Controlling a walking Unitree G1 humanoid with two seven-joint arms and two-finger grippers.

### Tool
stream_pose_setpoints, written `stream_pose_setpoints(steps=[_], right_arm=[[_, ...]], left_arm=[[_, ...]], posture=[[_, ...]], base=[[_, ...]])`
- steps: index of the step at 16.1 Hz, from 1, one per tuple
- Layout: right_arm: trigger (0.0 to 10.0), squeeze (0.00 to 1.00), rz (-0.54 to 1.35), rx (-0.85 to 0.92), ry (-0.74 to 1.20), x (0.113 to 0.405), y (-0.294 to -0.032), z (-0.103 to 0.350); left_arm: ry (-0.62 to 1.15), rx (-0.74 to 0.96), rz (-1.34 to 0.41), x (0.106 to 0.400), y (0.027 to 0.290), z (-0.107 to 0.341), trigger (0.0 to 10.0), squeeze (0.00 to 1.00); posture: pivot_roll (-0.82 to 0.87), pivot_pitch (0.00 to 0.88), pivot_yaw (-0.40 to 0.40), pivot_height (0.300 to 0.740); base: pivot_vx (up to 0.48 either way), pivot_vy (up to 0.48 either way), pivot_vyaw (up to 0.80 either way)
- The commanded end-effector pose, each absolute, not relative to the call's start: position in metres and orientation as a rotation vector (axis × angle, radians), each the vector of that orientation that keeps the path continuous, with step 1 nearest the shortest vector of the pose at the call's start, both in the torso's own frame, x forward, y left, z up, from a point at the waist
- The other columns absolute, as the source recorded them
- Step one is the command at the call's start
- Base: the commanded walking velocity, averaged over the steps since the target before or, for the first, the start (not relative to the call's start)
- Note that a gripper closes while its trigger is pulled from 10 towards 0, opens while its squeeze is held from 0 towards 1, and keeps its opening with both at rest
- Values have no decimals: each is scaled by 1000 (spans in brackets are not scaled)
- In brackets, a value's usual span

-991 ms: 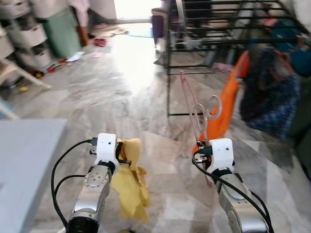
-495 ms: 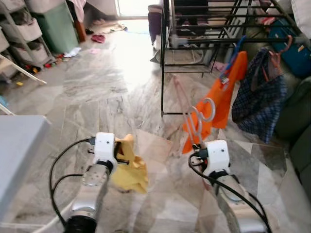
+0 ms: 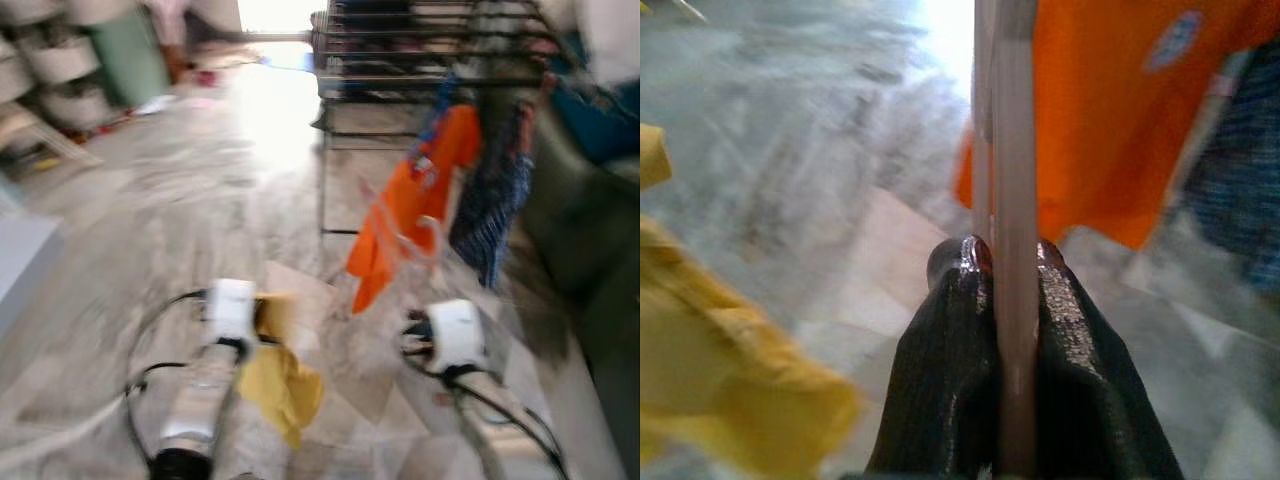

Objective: Hang hanger

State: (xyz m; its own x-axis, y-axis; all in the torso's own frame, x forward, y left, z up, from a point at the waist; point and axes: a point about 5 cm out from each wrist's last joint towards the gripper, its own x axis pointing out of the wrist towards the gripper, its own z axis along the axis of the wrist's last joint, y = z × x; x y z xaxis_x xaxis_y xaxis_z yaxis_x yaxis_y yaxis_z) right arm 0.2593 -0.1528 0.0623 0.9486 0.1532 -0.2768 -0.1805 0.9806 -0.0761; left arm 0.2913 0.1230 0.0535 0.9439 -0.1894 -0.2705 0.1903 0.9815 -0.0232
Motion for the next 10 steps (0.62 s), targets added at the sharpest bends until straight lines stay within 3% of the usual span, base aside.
stream_pose_setpoints(steps=[1, 3, 10], right_arm=[[10000, 0, 189, -79, 221, 267, -141, 72], [10000, 0, 193, -74, 217, 269, -138, 73], [10000, 0, 225, -84, 234, 265, -134, 67]], left_arm=[[251, 18, -137, 296, 139, 59, 10000, 0], [249, 23, -149, 298, 137, 61, 10000, 0], [255, 38, -161, 300, 134, 60, 10000, 0]], posture=[[-67, 90, 43, 740], [-67, 96, 47, 740], [-72, 107, 52, 740]], base=[[0, -296, 800], [0, -242, 800], [0, 0, 800]])
